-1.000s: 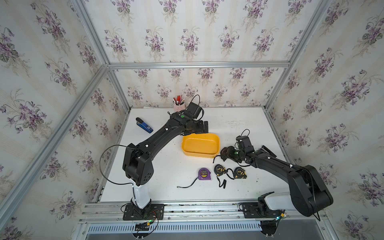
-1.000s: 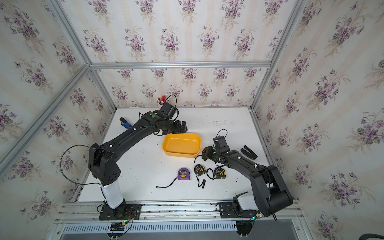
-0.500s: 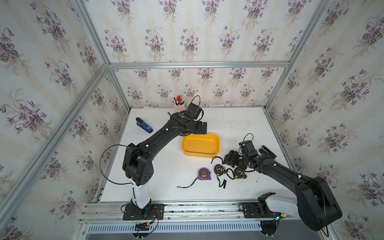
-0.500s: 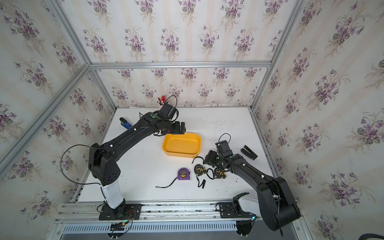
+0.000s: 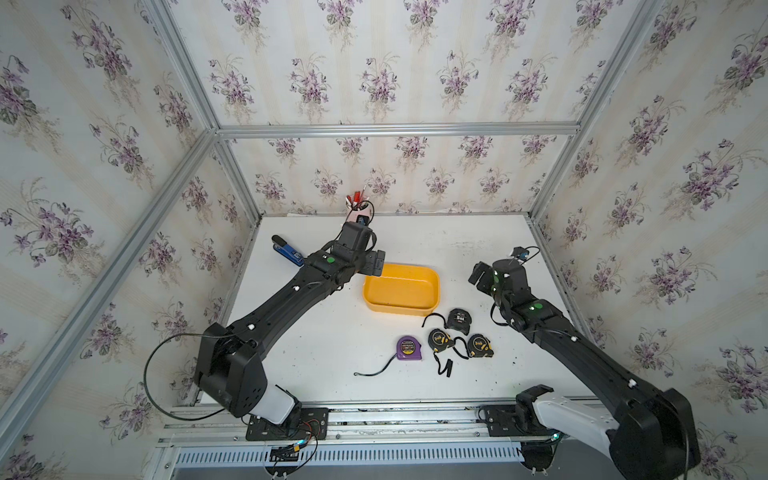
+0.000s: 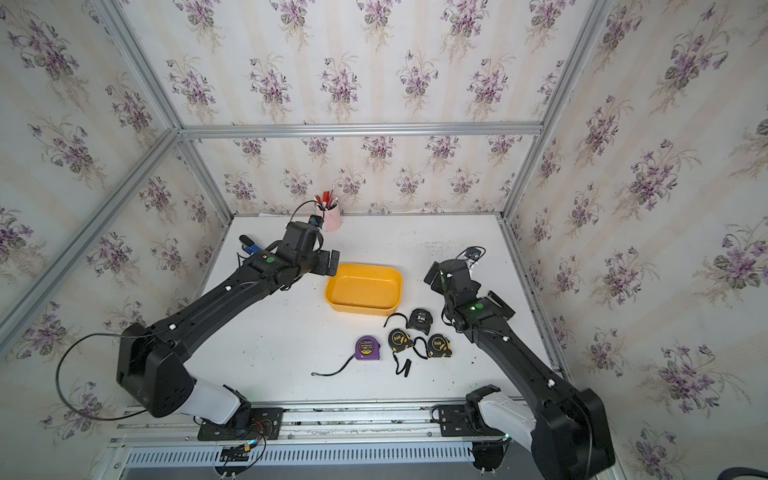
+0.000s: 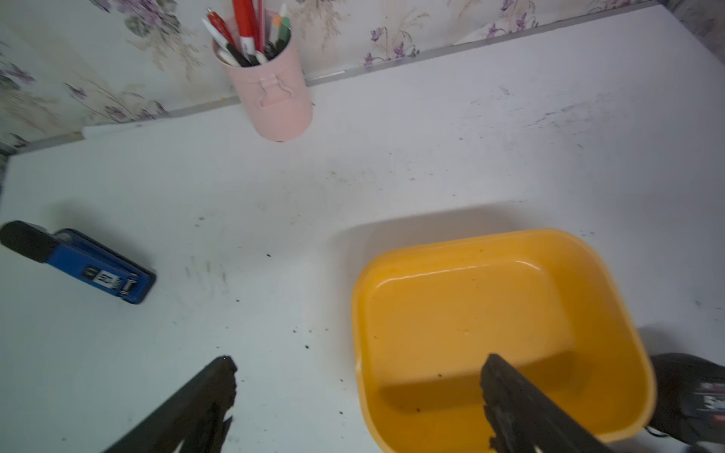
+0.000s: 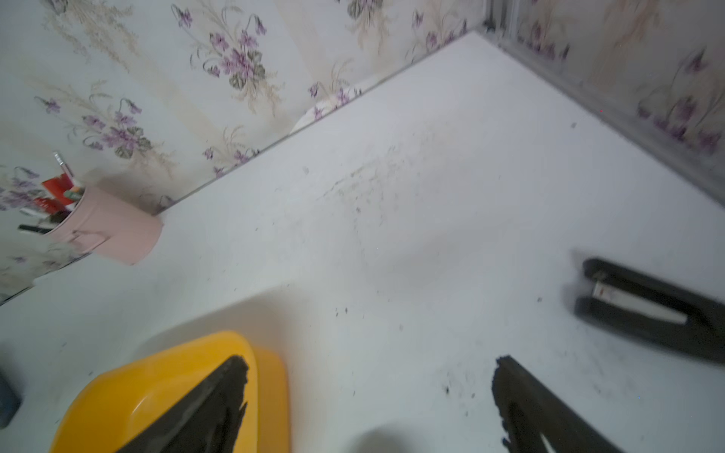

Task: Take the tape measure out of the storage box
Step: Reset both arms

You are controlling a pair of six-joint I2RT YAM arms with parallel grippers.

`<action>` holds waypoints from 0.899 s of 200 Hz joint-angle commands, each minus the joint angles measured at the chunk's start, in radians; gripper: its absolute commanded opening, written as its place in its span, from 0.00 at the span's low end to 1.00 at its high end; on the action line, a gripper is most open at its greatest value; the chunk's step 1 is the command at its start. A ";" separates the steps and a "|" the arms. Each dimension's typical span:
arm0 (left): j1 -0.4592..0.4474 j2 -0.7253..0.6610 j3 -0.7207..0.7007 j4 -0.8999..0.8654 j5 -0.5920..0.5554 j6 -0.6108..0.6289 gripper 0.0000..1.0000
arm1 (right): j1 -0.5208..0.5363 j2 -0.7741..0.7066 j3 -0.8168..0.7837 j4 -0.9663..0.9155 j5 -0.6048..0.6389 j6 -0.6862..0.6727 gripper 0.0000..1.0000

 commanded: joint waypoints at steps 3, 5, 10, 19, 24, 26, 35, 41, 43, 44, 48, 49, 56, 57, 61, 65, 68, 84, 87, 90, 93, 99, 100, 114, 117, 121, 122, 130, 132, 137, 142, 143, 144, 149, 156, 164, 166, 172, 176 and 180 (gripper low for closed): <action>0.083 -0.081 -0.167 0.294 -0.170 0.144 1.00 | -0.023 0.161 0.055 0.231 0.233 -0.285 1.00; 0.094 -0.090 -0.186 0.307 -0.172 0.141 1.00 | -0.025 0.181 0.060 0.234 0.237 -0.299 1.00; 0.123 -0.102 -0.223 0.326 -0.177 0.134 1.00 | -0.033 0.215 0.068 0.250 0.242 -0.339 0.99; 0.168 -0.121 -0.280 0.345 -0.172 0.111 1.00 | -0.042 0.252 0.059 0.296 0.241 -0.395 0.96; 0.194 -0.129 -0.311 0.355 -0.172 0.105 1.00 | -0.046 0.254 0.028 0.344 0.237 -0.423 0.95; 0.202 -0.132 -0.322 0.360 -0.175 0.104 1.00 | -0.049 0.251 0.011 0.382 0.229 -0.435 0.95; 0.234 -0.148 -0.374 0.390 -0.189 0.111 1.00 | -0.065 0.222 -0.089 0.543 0.183 -0.481 0.94; 0.246 -0.161 -0.418 0.426 -0.198 0.126 1.00 | -0.081 0.192 -0.164 0.655 0.143 -0.493 0.93; 0.251 -0.166 -0.430 0.439 -0.200 0.132 1.00 | -0.088 0.181 -0.189 0.697 0.129 -0.497 0.93; 0.253 -0.168 -0.438 0.449 -0.201 0.134 1.00 | -0.092 0.176 -0.201 0.715 0.125 -0.497 0.94; 0.257 -0.177 -0.465 0.478 -0.202 0.146 1.00 | -0.111 0.159 -0.247 0.771 0.087 -0.495 0.94; 0.259 -0.178 -0.472 0.482 -0.203 0.148 1.00 | -0.116 0.153 -0.258 0.789 0.082 -0.493 0.94; 0.267 -0.197 -0.513 0.524 -0.203 0.159 1.00 | -0.157 0.127 -0.318 0.860 0.016 -0.467 0.95; 0.268 -0.199 -0.519 0.530 -0.203 0.160 1.00 | -0.163 0.124 -0.321 0.863 0.008 -0.461 0.95; 0.273 -0.207 -0.540 0.555 -0.200 0.161 1.00 | -0.187 0.117 -0.340 0.872 -0.020 -0.439 0.95; 0.281 -0.216 -0.562 0.579 -0.195 0.162 1.00 | -0.214 0.115 -0.349 0.870 -0.046 -0.422 0.95; 0.285 -0.221 -0.575 0.601 -0.190 0.159 1.00 | -0.229 0.116 -0.355 0.868 -0.063 -0.415 0.95; 0.317 -0.226 -0.647 0.695 -0.151 0.150 1.00 | -0.264 0.135 -0.385 0.897 -0.091 -0.422 1.00; 0.322 -0.222 -0.656 0.708 -0.147 0.150 1.00 | -0.270 0.138 -0.390 0.906 -0.104 -0.420 1.00; 0.326 -0.217 -0.663 0.721 -0.144 0.150 1.00 | -0.274 0.142 -0.395 0.916 -0.119 -0.418 1.00; 0.330 -0.212 -0.670 0.732 -0.143 0.152 1.00 | -0.277 0.146 -0.397 0.924 -0.132 -0.421 1.00; 0.336 -0.200 -0.676 0.739 -0.138 0.161 1.00 | -0.278 0.160 -0.394 0.921 -0.139 -0.430 1.00; 0.337 -0.198 -0.676 0.740 -0.138 0.161 1.00 | -0.279 0.163 -0.393 0.921 -0.140 -0.431 1.00; 0.345 -0.165 -0.695 0.797 -0.135 0.184 1.00 | -0.289 0.207 -0.397 0.962 -0.158 -0.444 0.99; 0.346 -0.158 -0.699 0.810 -0.130 0.188 1.00 | -0.293 0.220 -0.399 0.970 -0.164 -0.444 0.99; 0.349 -0.154 -0.703 0.820 -0.122 0.194 1.00 | -0.296 0.236 -0.403 0.983 -0.171 -0.444 0.98; 0.351 -0.152 -0.704 0.824 -0.120 0.195 1.00 | -0.297 0.241 -0.404 0.989 -0.173 -0.445 0.98; 0.355 -0.138 -0.717 0.857 -0.108 0.204 1.00 | -0.301 0.275 -0.414 1.052 -0.181 -0.455 0.97; 0.356 -0.135 -0.721 0.871 -0.108 0.206 1.00 | -0.301 0.277 -0.406 1.049 -0.181 -0.457 0.96; 0.360 -0.124 -0.732 0.897 -0.111 0.206 1.00 | -0.301 0.275 -0.387 1.001 -0.189 -0.459 0.96; 0.368 -0.115 -0.742 0.929 -0.117 0.204 1.00 | -0.304 0.287 -0.394 1.034 -0.201 -0.471 0.96; 0.368 -0.114 -0.743 0.932 -0.121 0.203 1.00 | -0.304 0.290 -0.397 1.042 -0.201 -0.473 0.96; 0.369 -0.113 -0.742 0.930 -0.125 0.201 1.00 | -0.304 0.292 -0.401 1.051 -0.202 -0.475 0.96; 0.372 -0.115 -0.733 0.911 -0.133 0.193 1.00 | -0.305 0.305 -0.415 1.086 -0.210 -0.479 0.96; 0.388 -0.111 -0.746 0.956 -0.110 0.202 1.00 | -0.305 0.326 -0.433 1.148 -0.200 -0.478 0.96; 0.406 -0.093 -0.769 1.015 -0.082 0.200 1.00 | -0.305 0.342 -0.444 1.196 -0.202 -0.486 0.96; 0.412 -0.087 -0.773 1.023 -0.075 0.195 1.00 | -0.305 0.340 -0.442 1.190 -0.208 -0.486 0.96; 0.430 -0.069 -0.771 1.031 -0.052 0.178 1.00 | -0.305 0.332 -0.433 1.153 -0.217 -0.485 0.95; 0.437 -0.042 -0.775 1.060 -0.045 0.181 1.00 | -0.305 0.337 -0.437 1.164 -0.217 -0.487 0.95; 0.438 -0.023 -0.776 1.074 -0.030 0.193 1.00 | -0.305 0.341 -0.441 1.183 -0.220 -0.490 0.95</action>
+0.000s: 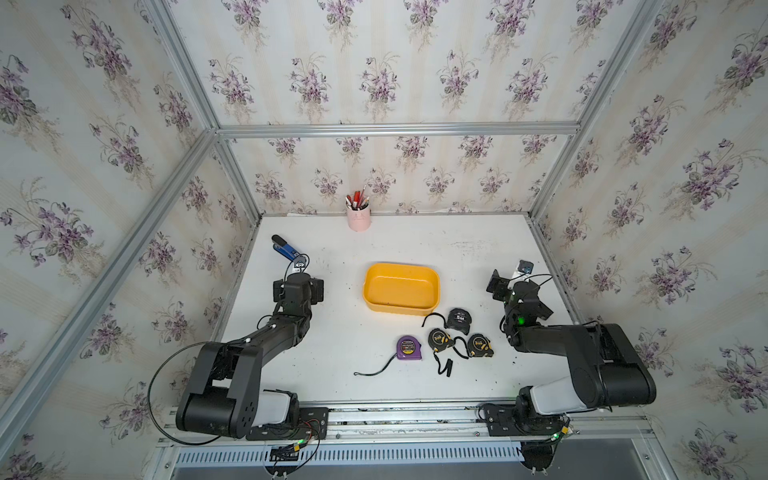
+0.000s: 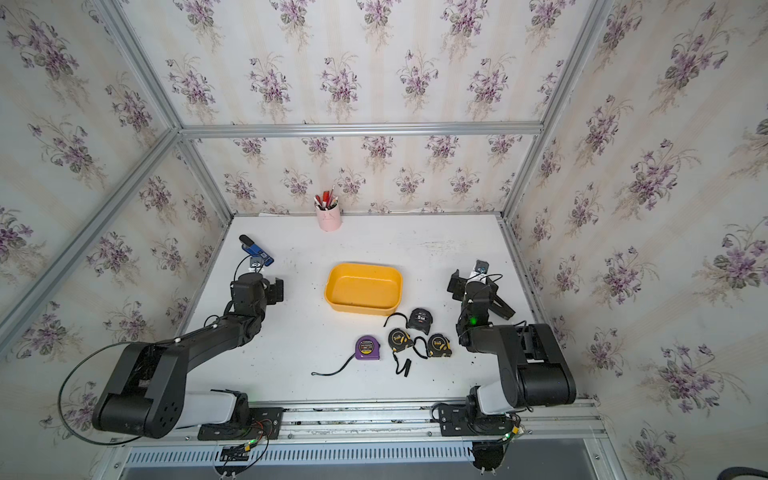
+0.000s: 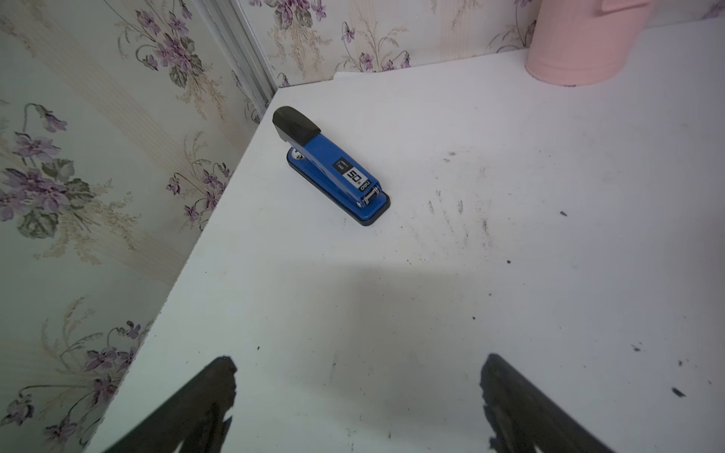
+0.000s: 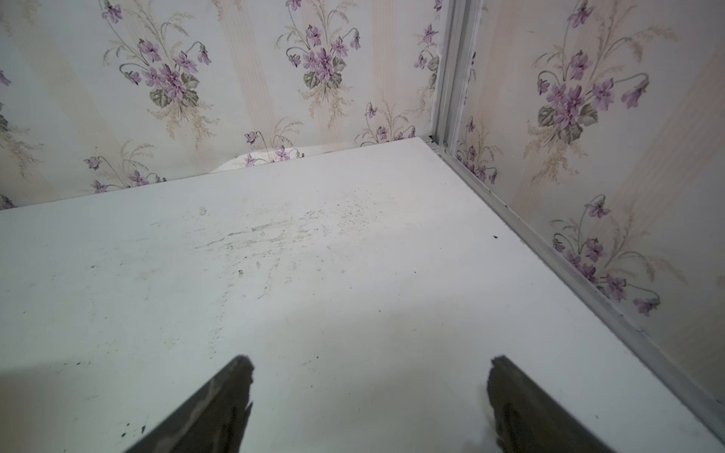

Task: Take the tape measure out of the storage box
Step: Reset both arms

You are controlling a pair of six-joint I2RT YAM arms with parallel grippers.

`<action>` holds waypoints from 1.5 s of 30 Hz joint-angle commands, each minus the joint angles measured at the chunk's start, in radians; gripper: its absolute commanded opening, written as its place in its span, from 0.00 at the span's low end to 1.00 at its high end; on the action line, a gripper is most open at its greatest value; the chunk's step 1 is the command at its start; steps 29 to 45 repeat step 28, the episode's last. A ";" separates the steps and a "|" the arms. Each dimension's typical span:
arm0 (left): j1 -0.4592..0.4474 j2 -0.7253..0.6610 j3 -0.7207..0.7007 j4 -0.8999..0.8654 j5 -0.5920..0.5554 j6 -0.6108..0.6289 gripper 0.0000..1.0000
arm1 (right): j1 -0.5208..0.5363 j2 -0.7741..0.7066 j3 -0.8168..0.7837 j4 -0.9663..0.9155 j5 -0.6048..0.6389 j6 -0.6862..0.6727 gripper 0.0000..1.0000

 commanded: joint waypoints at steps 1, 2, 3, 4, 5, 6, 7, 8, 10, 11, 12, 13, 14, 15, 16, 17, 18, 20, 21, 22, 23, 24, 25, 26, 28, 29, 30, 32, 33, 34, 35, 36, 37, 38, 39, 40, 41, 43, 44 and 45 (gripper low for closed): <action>0.030 0.068 -0.012 0.163 0.083 0.006 1.00 | 0.001 0.013 -0.007 0.129 -0.033 -0.027 0.95; 0.030 0.078 -0.001 0.143 0.139 0.022 1.00 | 0.001 0.009 -0.006 0.119 -0.049 -0.031 0.94; 0.030 0.108 -0.009 0.189 0.153 0.037 1.00 | 0.001 0.011 -0.008 0.125 -0.057 -0.034 0.95; 0.034 0.112 -0.026 0.225 0.169 0.036 1.00 | 0.002 0.014 -0.015 0.141 -0.062 -0.038 0.96; 0.037 0.104 -0.019 0.195 0.170 0.027 1.00 | 0.002 0.012 -0.023 0.150 -0.065 -0.039 0.99; 0.039 0.107 -0.021 0.208 0.174 0.030 1.00 | 0.002 0.014 -0.043 0.181 -0.064 -0.037 1.00; 0.041 0.111 -0.019 0.203 0.180 0.029 1.00 | 0.001 0.033 -0.080 0.255 -0.059 -0.034 1.00; 0.046 0.109 -0.014 0.190 0.192 0.027 1.00 | 0.003 0.074 -0.115 0.402 -0.039 -0.044 1.00; 0.055 0.109 -0.014 0.190 0.208 0.026 1.00 | 0.003 0.035 -0.085 0.262 -0.030 -0.022 1.00; 0.056 0.113 -0.011 0.188 0.211 0.026 1.00 | 0.004 0.065 -0.108 0.375 -0.032 -0.037 1.00; 0.057 0.112 -0.009 0.185 0.212 0.023 1.00 | 0.005 0.060 -0.106 0.373 -0.029 -0.039 1.00; 0.058 0.113 -0.010 0.187 0.213 0.024 1.00 | 0.004 0.033 -0.091 0.280 -0.029 -0.025 1.00; 0.058 0.112 -0.010 0.186 0.212 0.023 1.00 | 0.005 0.052 -0.104 0.342 -0.030 -0.032 1.00; 0.058 0.111 -0.011 0.187 0.212 0.025 1.00 | 0.006 0.061 -0.108 0.383 -0.027 -0.040 1.00; 0.058 0.109 -0.012 0.187 0.212 0.024 1.00 | 0.007 0.042 -0.099 0.315 -0.026 -0.029 1.00; 0.058 0.109 -0.012 0.188 0.212 0.023 1.00 | 0.006 0.041 -0.095 0.303 -0.027 -0.030 1.00; 0.057 0.109 -0.012 0.188 0.212 0.025 1.00 | 0.007 0.058 -0.105 0.359 -0.028 -0.037 1.00; 0.058 0.110 -0.012 0.188 0.212 0.024 1.00 | 0.007 0.040 -0.096 0.304 -0.029 -0.031 1.00; 0.058 0.109 -0.013 0.188 0.212 0.025 1.00 | 0.006 0.047 -0.094 0.308 -0.030 -0.034 1.00; 0.058 0.108 -0.014 0.188 0.212 0.025 1.00 | 0.007 0.061 -0.099 0.331 -0.029 -0.038 1.00; 0.058 0.109 -0.014 0.188 0.212 0.026 1.00 | 0.007 0.053 -0.092 0.316 -0.030 -0.035 1.00; 0.057 0.108 -0.014 0.189 0.212 0.026 1.00 | 0.006 0.049 -0.089 0.299 -0.030 -0.032 1.00; 0.057 0.108 -0.014 0.189 0.212 0.025 1.00 | 0.007 0.054 -0.094 0.321 -0.032 -0.034 1.00; 0.058 0.108 -0.013 0.190 0.212 0.025 1.00 | 0.006 0.054 -0.099 0.331 -0.031 -0.037 1.00; 0.058 0.108 -0.015 0.189 0.212 0.026 1.00 | 0.007 0.044 -0.097 0.311 -0.031 -0.034 1.00; 0.058 0.108 -0.015 0.189 0.212 0.026 1.00 | 0.007 0.044 -0.097 0.311 -0.031 -0.034 1.00; 0.058 0.108 -0.015 0.189 0.212 0.026 1.00 | 0.007 0.044 -0.097 0.311 -0.031 -0.034 1.00; 0.058 0.108 -0.015 0.189 0.212 0.026 1.00 | 0.007 0.044 -0.097 0.311 -0.031 -0.034 1.00; 0.058 0.108 -0.015 0.189 0.212 0.026 1.00 | 0.007 0.044 -0.097 0.311 -0.031 -0.034 1.00; 0.058 0.108 -0.015 0.189 0.212 0.026 1.00 | 0.007 0.044 -0.097 0.311 -0.031 -0.034 1.00; 0.058 0.108 -0.015 0.189 0.212 0.026 1.00 | 0.007 0.044 -0.097 0.311 -0.031 -0.034 1.00; 0.058 0.108 -0.015 0.189 0.212 0.026 1.00 | 0.007 0.044 -0.097 0.311 -0.031 -0.034 1.00; 0.058 0.108 -0.015 0.189 0.212 0.026 1.00 | 0.007 0.044 -0.097 0.311 -0.031 -0.034 1.00; 0.058 0.108 -0.015 0.189 0.212 0.026 1.00 | 0.007 0.044 -0.097 0.311 -0.031 -0.034 1.00; 0.058 0.108 -0.015 0.189 0.212 0.026 1.00 | 0.007 0.044 -0.097 0.311 -0.031 -0.034 1.00; 0.058 0.108 -0.015 0.189 0.212 0.026 1.00 | 0.007 0.044 -0.097 0.311 -0.031 -0.034 1.00; 0.058 0.108 -0.015 0.189 0.212 0.026 1.00 | 0.007 0.044 -0.097 0.311 -0.031 -0.034 1.00; 0.058 0.108 -0.015 0.189 0.212 0.026 1.00 | 0.007 0.044 -0.097 0.311 -0.031 -0.034 1.00; 0.058 0.108 -0.015 0.189 0.212 0.026 1.00 | 0.007 0.044 -0.097 0.311 -0.031 -0.034 1.00; 0.058 0.108 -0.015 0.189 0.212 0.026 1.00 | 0.007 0.044 -0.097 0.311 -0.031 -0.034 1.00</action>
